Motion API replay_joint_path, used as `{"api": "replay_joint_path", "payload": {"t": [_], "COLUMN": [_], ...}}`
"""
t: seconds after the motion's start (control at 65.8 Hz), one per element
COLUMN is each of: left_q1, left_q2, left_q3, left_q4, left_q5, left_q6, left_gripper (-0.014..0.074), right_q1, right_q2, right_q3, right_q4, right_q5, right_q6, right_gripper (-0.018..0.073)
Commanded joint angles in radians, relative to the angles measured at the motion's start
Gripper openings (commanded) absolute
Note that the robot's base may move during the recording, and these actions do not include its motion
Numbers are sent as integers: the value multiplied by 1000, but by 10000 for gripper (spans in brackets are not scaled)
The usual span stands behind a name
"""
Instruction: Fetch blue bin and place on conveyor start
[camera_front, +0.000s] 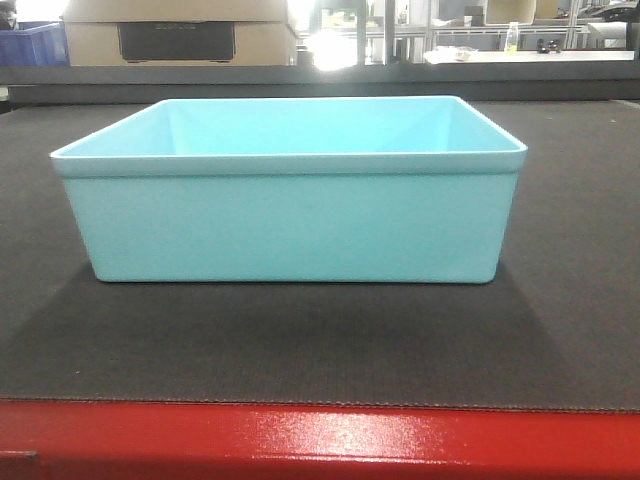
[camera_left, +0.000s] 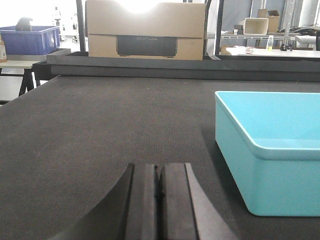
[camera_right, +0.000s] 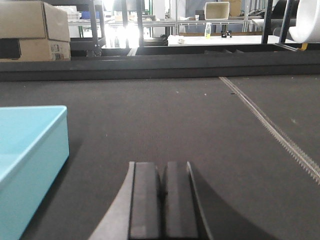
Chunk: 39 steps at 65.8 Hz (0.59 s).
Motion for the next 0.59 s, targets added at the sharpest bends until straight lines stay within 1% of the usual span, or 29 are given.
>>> {"api": "replay_joint_path", "payload": {"t": [0.0, 0.091, 0.152, 0.198, 0.578], "left_q1": [3, 3, 3, 3, 3], "left_q2": [-5, -5, -5, -5, -5], "left_q3": [-1, -1, -1, -1, -1], "left_q4": [-7, -7, -7, -7, -7], "left_q5": [-20, -20, -20, -20, -20], "left_q6": [2, 2, 2, 2, 2], "left_gripper": [-111, -111, -111, -111, -111], "right_q1": [-4, -4, -4, -4, -4], "right_q2": [-53, -68, -68, -68, -68], "right_q3": [73, 142, 148, 148, 148], "right_q4": [4, 4, 4, 4, 4], "right_q5": [-68, -124, -182, -155, -152], "right_q6": [-5, -5, -5, -5, -5], "right_gripper": [-162, -162, -162, -162, -162]}}
